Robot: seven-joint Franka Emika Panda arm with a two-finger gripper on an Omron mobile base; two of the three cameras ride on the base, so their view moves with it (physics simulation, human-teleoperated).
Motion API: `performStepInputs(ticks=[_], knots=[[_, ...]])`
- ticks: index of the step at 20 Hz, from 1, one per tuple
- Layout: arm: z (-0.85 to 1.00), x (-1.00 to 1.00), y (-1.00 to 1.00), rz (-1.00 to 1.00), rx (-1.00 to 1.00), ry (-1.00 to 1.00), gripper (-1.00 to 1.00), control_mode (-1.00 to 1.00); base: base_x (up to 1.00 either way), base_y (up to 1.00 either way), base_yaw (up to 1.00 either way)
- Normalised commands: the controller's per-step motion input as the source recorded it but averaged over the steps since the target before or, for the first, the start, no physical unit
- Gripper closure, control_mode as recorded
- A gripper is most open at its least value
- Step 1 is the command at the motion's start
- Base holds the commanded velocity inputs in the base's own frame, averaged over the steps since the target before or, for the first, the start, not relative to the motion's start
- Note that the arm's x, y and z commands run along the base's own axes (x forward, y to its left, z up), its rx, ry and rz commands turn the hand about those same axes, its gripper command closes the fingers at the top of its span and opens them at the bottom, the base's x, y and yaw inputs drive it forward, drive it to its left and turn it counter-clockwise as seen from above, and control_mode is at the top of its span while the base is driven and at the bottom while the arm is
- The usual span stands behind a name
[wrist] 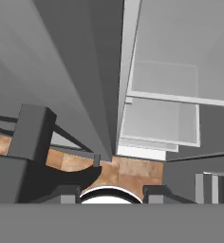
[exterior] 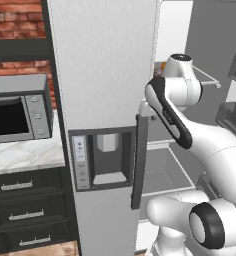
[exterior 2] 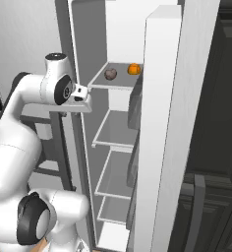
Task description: Pick the egg and butter from the fridge and place them by the bowl for mixing.
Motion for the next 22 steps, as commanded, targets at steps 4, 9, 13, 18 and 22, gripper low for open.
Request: performStepInputs(ticks=[4,9,13,18,22], knots=[[-0.01,0.0,-0.02,0.0,0.0,0.0,-1.0,-1.0,0.0,0.0,0.0],[-0.01,0.0,-0.12,-0.02,0.0,0.0,-1.0,-1.0,0.0,0.0,0.0],[0.03,-0.04,-0.19,-0.11,0.0,-0.1,-1.0,-1.0,0.0,0.0,0.0],[0.21,-0.04,-0.26,-0.22,-0.03,-0.09,-1.0,-1.0,0.0,0.0,0.0],[0.36,-0.06,-0.29,-0.28,-0.04,-0.03,-1.0,-1.0,0.0,0.0,0.0]])
